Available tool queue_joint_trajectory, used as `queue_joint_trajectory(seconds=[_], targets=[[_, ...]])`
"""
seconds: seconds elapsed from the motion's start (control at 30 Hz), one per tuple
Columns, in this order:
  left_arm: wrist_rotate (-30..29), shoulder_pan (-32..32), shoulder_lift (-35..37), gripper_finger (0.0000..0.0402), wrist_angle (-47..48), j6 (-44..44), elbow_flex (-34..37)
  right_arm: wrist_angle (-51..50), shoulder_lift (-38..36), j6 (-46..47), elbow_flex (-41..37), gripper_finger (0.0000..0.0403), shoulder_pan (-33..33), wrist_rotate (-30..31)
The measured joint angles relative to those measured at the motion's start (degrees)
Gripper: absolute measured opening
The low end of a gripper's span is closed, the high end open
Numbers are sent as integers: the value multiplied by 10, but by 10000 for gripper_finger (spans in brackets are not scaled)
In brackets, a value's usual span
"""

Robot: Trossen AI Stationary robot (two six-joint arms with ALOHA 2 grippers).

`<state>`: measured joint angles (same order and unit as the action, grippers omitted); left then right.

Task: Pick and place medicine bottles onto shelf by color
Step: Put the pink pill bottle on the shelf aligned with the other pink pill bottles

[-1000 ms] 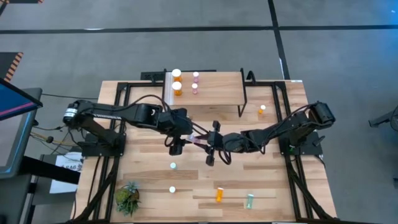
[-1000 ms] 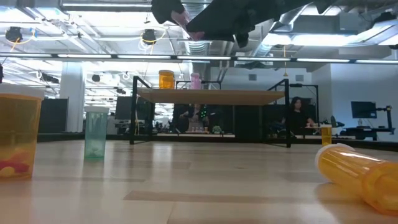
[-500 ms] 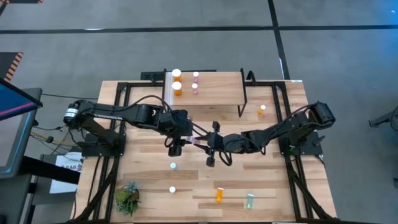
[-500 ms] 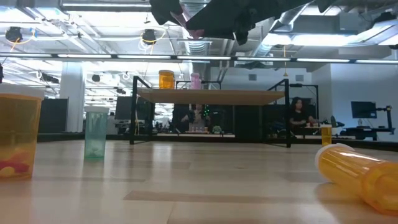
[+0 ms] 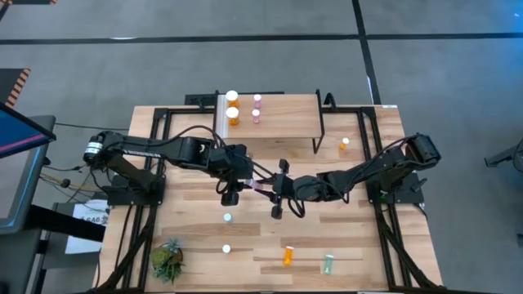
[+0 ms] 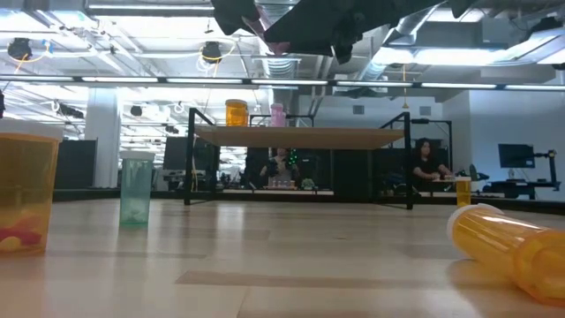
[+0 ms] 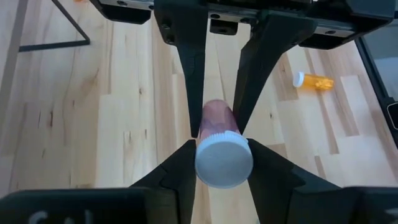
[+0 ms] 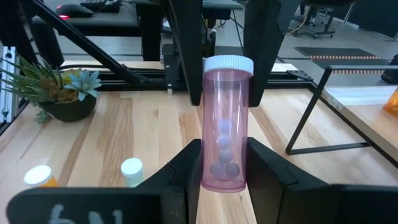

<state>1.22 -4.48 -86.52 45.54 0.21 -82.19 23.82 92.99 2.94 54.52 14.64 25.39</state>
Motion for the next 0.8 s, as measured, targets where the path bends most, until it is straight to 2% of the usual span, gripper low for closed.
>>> queue_joint_trajectory(seconds=[0.53,0.8], targets=[[0,0,0,108,0,-2,0,0,0,0,0,138,-2,0],[-1,0,0,108,11,-7,-5,-5,0,0,0,170,-2,0]])
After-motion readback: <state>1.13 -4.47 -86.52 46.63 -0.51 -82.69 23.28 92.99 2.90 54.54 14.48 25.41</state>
